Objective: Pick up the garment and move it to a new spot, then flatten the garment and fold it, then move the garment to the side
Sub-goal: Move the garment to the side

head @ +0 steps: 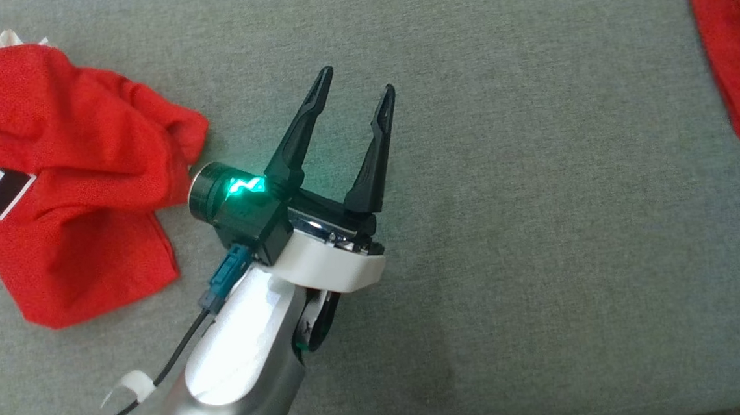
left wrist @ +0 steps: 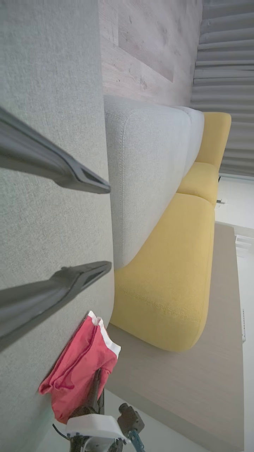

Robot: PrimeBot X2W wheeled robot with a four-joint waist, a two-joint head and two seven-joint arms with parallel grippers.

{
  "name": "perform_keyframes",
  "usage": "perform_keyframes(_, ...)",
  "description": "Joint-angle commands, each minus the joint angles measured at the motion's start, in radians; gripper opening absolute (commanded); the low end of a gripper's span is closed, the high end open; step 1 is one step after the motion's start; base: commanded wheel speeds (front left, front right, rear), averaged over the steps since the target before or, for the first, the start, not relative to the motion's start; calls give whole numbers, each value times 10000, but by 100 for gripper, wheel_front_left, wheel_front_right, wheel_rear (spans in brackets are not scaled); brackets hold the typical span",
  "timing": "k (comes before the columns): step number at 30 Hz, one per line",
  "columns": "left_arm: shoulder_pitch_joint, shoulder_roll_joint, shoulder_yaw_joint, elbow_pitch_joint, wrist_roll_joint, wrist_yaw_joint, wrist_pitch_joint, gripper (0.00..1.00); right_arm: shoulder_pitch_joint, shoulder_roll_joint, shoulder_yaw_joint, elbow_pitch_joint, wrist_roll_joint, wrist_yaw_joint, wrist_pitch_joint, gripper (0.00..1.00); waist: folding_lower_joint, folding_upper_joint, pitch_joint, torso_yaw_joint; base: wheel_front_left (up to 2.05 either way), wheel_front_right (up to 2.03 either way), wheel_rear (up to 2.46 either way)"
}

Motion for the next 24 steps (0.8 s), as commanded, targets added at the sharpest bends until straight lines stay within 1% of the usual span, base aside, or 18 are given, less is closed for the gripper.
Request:
perform_keyframes(1,-183,43,324,-358,-59,-4,-51,100,-28,-419,-186,-49,-56,-7,-59,0,-1,0,67,64,0,0,0)
perform_keyframes(8,-163,43,483,-311,-32,-72,-51,100,-99,-155,-630,186,-114,-7,-214,0,-1,0,68,111,0,0,0)
perform_keyframes(9,-160,43,504,-303,-32,-75,-51,100,-102,-121,-680,213,-145,-7,-242,48,-1,0,47,113,0,0,0)
perform_keyframes(10,-153,43,524,-293,-33,-80,-51,100,-105,-77,-743,236,-160,-7,-289,100,-1,0,15,116,0,0,0)
perform_keyframes(15,-27,43,678,-226,-21,-81,-51,100,-106,246,-866,265,-162,-7,-569,100,-1,0,-330,94,0,0,0)
perform_keyframes(19,216,43,950,-242,18,-37,-51,100,-146,574,-892,180,-121,-7,-844,100,-1,0,-829,12,0,0,0)
perform_keyframes(24,724,43,1570,-293,91,-12,-51,100,-38,1380,-667,-319,138,-7,-1203,100,-1,0,-1697,-126,0,0,0)
